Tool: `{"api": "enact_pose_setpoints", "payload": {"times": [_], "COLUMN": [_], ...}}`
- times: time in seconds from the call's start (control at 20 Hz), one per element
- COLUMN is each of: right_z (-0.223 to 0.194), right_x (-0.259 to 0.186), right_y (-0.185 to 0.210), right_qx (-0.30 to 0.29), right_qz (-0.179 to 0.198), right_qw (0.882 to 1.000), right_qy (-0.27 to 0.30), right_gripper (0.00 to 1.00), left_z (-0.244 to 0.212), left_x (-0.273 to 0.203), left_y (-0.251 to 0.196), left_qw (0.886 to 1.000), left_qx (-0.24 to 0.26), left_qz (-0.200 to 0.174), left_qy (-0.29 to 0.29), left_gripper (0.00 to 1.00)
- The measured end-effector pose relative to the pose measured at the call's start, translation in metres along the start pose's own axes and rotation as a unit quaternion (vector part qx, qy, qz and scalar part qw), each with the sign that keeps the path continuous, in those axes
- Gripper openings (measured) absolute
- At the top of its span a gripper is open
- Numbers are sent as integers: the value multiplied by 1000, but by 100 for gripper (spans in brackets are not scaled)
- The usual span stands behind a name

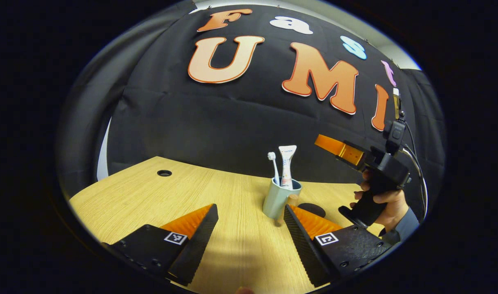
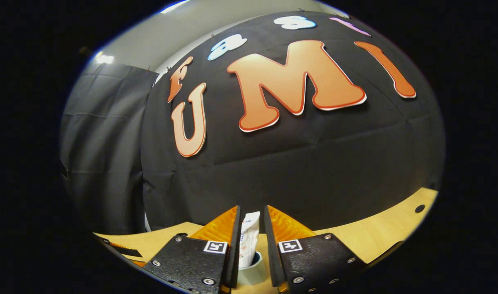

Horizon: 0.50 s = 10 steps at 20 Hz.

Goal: Put the toothbrush and toothpaste on the desktop into the cup, then pick up the cup and place it on the coaster on the desktop.

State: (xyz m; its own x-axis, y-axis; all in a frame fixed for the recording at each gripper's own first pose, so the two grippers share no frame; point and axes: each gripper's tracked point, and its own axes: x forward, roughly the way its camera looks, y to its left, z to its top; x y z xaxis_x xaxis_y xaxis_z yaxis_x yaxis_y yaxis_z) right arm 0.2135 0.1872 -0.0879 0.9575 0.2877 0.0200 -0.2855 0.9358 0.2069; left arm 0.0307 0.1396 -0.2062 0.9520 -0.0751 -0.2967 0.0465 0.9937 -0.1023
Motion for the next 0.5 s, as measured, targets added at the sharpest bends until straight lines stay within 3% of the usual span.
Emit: {"api": "enact_pose_setpoints", "payload": {"times": [0.15,0.25,0.35,0.45,0.5], "right_z": [19,31,46,66,76], "right_x": [-27,-49,-71,-93,-104], "right_y": [-8,-14,-21,-30,-35], "right_qx": [-30,-52,-71,-83,-89], "right_qz": [-2,-6,-8,-12,-15], "right_qw": [1000,999,997,996,996], "right_qy": [5,15,15,5,-1], "right_gripper": [41,61,71,73,80], "left_z": [4,11,23,36,41], "left_x": [1,2,5,7,9], "left_y": [-16,-27,-38,-51,-54], "left_qw": [1000,1000,1000,999,999], "left_qx": [-2,2,16,31,35], "left_qz": [-2,-3,-5,-7,-7], "left_qy": [8,8,10,10,11], "left_gripper": [97,97,97,97,97]}}
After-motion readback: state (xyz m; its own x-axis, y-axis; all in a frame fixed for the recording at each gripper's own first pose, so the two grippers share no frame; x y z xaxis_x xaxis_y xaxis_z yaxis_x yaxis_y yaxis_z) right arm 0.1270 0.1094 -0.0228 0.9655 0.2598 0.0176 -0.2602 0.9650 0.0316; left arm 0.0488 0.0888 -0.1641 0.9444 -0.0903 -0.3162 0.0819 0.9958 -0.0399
